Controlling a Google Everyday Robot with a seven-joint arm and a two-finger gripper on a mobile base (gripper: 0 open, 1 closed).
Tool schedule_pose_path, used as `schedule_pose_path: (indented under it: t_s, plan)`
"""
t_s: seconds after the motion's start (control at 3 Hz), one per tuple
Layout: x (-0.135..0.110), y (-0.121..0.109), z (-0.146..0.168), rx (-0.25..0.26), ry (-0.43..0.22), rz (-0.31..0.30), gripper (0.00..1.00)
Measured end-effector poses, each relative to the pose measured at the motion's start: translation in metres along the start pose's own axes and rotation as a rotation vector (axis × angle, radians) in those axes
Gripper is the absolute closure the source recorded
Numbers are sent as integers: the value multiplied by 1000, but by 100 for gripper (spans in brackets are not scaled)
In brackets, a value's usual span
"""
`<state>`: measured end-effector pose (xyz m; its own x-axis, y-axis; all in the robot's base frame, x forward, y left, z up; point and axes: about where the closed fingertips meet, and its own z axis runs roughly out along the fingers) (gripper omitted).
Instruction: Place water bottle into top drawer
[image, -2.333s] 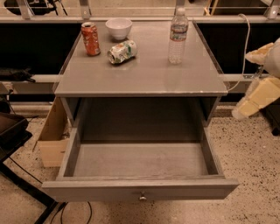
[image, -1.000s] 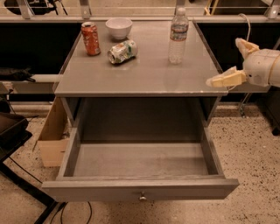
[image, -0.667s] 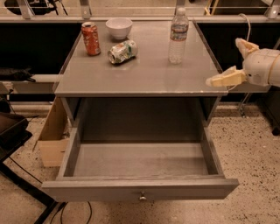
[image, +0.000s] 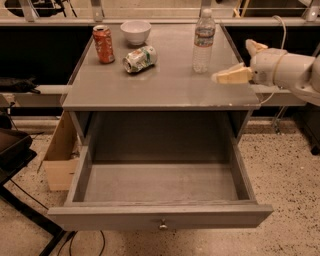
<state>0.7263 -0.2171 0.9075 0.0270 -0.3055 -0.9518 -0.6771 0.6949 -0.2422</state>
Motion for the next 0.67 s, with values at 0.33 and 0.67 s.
schedule_pose_path:
  t_s: [0.33, 0.67]
  plan:
    - [-11, -3, 37, -13, -40, 38, 0]
    - [-19, -9, 61, -9, -72, 74, 0]
